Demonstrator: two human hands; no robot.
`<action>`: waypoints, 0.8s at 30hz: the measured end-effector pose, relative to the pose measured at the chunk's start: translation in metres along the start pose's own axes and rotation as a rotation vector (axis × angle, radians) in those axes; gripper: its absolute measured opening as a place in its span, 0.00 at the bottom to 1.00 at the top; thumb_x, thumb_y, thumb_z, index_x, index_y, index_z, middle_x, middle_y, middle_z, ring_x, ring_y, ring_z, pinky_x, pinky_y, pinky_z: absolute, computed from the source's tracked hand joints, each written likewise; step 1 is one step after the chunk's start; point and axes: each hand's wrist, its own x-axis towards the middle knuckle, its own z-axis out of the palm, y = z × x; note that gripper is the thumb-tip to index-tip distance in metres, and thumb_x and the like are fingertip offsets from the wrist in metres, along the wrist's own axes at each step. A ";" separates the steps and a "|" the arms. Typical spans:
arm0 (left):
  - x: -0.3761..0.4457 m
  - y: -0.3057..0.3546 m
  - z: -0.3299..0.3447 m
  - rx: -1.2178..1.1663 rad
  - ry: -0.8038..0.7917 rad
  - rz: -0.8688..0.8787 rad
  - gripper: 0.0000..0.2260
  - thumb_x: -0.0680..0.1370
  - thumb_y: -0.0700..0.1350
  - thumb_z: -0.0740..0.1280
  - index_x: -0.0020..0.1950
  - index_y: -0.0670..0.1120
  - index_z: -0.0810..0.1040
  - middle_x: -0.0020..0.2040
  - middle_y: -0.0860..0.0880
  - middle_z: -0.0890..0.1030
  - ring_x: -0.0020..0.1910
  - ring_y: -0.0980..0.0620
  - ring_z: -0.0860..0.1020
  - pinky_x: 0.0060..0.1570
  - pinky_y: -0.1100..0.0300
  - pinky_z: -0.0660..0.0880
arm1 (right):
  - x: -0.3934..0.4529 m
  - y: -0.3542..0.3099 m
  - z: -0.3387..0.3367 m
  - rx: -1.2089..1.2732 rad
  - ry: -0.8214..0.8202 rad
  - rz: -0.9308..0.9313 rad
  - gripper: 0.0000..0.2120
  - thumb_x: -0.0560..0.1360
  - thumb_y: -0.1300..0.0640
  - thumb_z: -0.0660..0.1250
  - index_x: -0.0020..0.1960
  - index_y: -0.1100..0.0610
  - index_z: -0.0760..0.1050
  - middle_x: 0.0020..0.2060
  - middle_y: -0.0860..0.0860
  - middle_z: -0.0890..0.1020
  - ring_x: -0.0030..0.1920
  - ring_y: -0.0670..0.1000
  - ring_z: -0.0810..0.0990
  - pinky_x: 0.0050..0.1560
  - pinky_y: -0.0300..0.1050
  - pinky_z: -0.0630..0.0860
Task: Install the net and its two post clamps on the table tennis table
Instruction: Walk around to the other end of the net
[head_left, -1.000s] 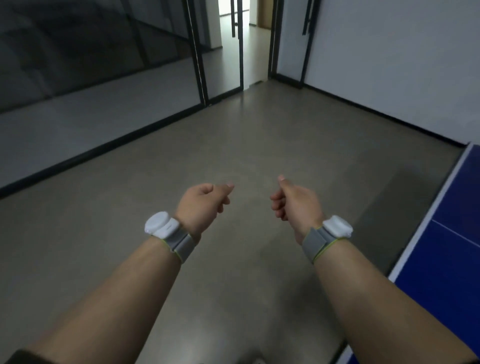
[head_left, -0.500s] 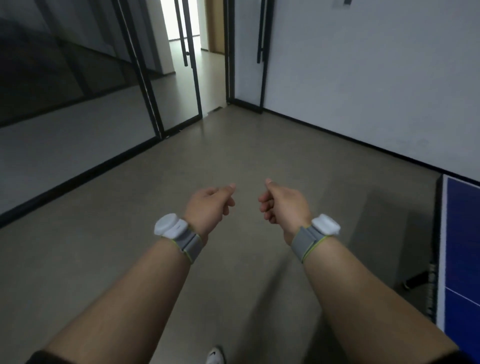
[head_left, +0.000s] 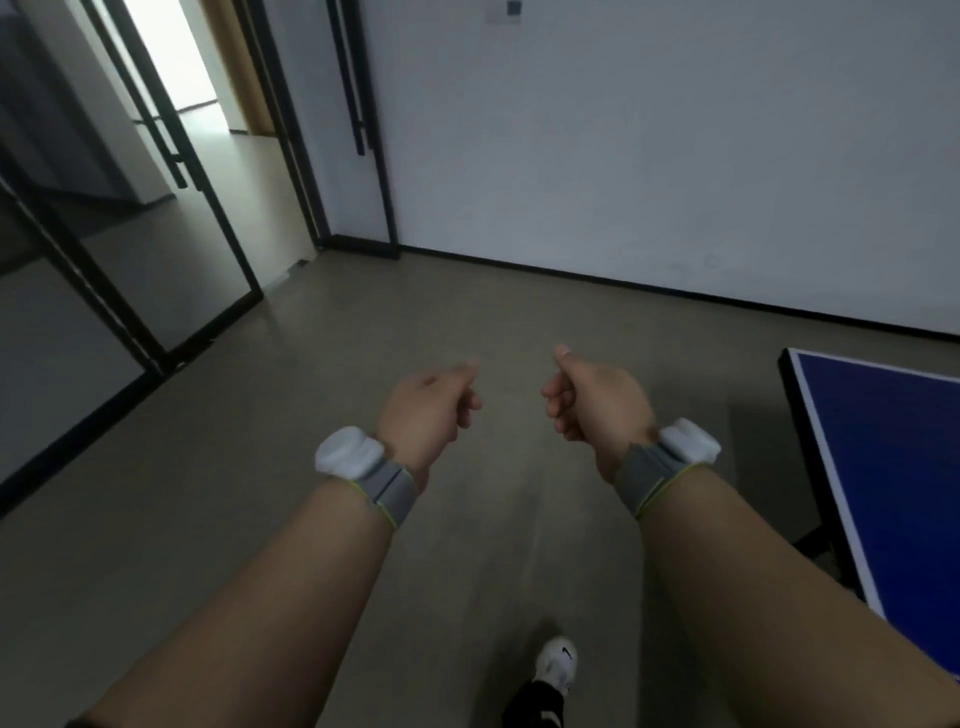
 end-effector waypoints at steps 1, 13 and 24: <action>0.024 0.012 0.017 -0.001 -0.016 0.019 0.23 0.80 0.60 0.68 0.30 0.48 0.80 0.25 0.51 0.77 0.25 0.52 0.70 0.28 0.61 0.65 | 0.024 -0.008 -0.010 0.003 0.005 -0.006 0.25 0.84 0.42 0.63 0.37 0.58 0.80 0.26 0.52 0.79 0.24 0.50 0.73 0.29 0.43 0.67; 0.287 0.115 0.218 0.042 -0.111 0.031 0.20 0.80 0.57 0.68 0.33 0.47 0.82 0.26 0.52 0.77 0.26 0.52 0.71 0.29 0.59 0.65 | 0.308 -0.095 -0.123 0.034 0.045 0.026 0.25 0.85 0.43 0.62 0.36 0.57 0.80 0.25 0.51 0.79 0.25 0.51 0.73 0.30 0.44 0.68; 0.536 0.176 0.406 0.091 -0.327 0.063 0.20 0.82 0.57 0.63 0.36 0.47 0.80 0.29 0.51 0.76 0.29 0.53 0.71 0.32 0.58 0.67 | 0.567 -0.119 -0.225 0.101 0.171 0.058 0.25 0.84 0.41 0.64 0.39 0.59 0.82 0.28 0.54 0.80 0.25 0.52 0.74 0.30 0.43 0.68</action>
